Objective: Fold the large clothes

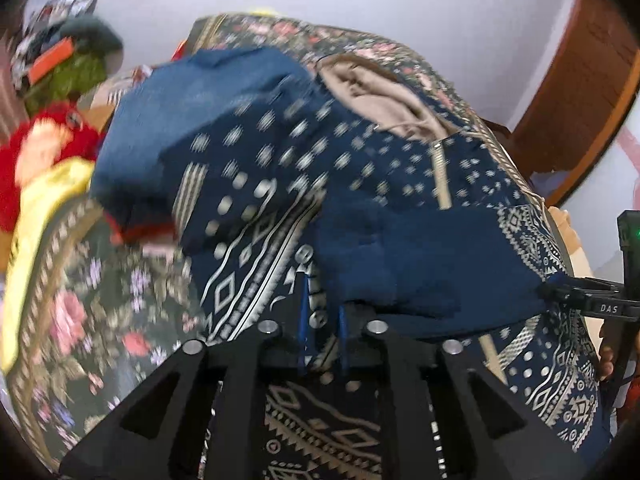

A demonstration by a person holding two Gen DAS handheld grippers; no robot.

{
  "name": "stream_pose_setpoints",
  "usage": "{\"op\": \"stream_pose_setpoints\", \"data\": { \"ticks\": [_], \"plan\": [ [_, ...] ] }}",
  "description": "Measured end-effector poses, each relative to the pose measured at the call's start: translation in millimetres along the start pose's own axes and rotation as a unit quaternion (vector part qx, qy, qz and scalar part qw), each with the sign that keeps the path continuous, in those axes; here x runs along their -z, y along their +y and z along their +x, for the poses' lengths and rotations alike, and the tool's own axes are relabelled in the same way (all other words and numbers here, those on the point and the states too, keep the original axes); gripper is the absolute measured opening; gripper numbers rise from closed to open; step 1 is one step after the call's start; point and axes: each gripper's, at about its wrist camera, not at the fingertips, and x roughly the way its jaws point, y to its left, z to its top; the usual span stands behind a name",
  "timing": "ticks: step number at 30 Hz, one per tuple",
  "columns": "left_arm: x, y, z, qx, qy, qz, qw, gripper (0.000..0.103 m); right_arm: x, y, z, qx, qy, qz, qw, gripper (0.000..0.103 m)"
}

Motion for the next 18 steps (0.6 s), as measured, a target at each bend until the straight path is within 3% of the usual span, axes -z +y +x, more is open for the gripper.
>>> {"op": "stream_pose_setpoints", "data": {
  "ticks": [4,7,11,16,18],
  "plan": [
    [18,22,10,0.011,0.017,-0.032,0.9993,0.021,0,2,1,0.011,0.0,-0.001,1.0,0.067],
    [28,42,13,0.04,0.023,-0.08,0.9957,0.026,-2,4,3,0.018,-0.001,-0.005,1.0,0.067],
    [44,77,17,0.105,0.027,-0.182,0.9773,0.03,-1,9,4,0.028,0.0,-0.015,0.999,0.067],
    [57,84,22,0.134,0.039,-0.206,0.9685,0.03,-2,12,5,0.039,0.002,-0.026,0.999,0.067],
    [61,93,20,0.165,0.031,-0.235,0.9573,0.03,-2,11,5,0.04,0.002,-0.026,0.999,0.067]
  ]
}}
